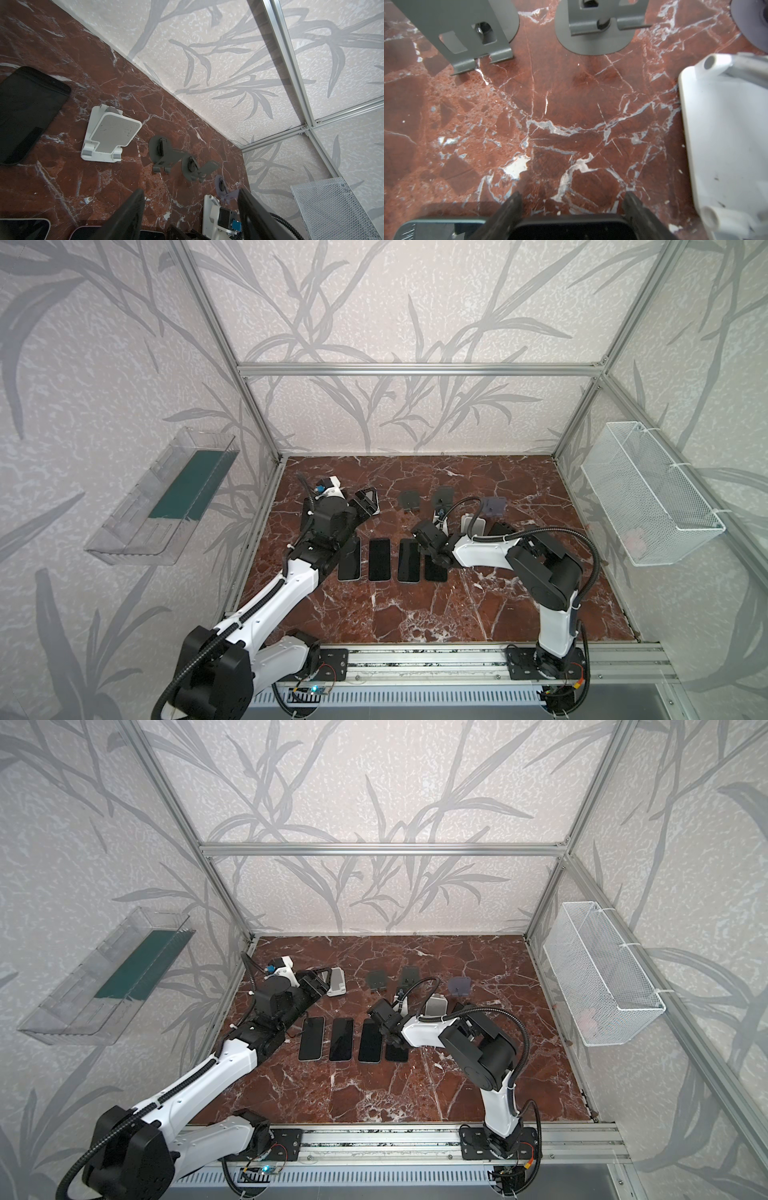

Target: Remove the phone from the phone stand

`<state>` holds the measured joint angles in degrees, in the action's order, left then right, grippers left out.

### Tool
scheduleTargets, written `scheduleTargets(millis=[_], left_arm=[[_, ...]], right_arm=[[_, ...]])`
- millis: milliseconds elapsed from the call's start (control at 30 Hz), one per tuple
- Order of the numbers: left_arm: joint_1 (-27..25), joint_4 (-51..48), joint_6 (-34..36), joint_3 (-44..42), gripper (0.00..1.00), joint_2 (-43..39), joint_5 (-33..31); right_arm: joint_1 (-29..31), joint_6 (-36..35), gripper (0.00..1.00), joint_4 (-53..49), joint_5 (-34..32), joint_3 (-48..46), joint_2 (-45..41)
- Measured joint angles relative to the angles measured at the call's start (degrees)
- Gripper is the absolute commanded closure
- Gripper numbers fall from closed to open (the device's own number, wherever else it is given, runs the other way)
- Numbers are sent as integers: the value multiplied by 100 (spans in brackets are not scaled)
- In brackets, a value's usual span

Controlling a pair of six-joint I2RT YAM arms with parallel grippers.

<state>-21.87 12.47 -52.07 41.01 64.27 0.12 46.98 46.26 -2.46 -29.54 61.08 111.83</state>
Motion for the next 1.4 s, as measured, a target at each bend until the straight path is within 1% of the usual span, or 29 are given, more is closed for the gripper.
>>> scheduleTargets(millis=[400,700,900,1000,1133,1267,1333,1400], left_arm=[[0,0,0,0,29,2,0],[0,2,-2,0,29,2,2],[0,4,-2,0,29,2,4],[0,4,-2,0,29,2,20],[-2,4,2,0,29,42,122],[-17,0,2,0,29,87,166],[-28,2,2,0,29,87,162],[-55,0,15,0,29,87,153]], right_arm=[[-125,-136,22,284,168,-107,-46],[-205,-367,15,208,616,-103,-166],[-216,-457,12,-120,966,-118,-400],[-216,-555,10,-214,1108,-232,-710],[-216,-863,10,55,1213,-704,-1552],[-221,-1047,14,175,1012,-1176,-2481],[-275,-968,16,205,868,-1504,-2905],[-463,-811,18,205,778,-2004,-3344]])
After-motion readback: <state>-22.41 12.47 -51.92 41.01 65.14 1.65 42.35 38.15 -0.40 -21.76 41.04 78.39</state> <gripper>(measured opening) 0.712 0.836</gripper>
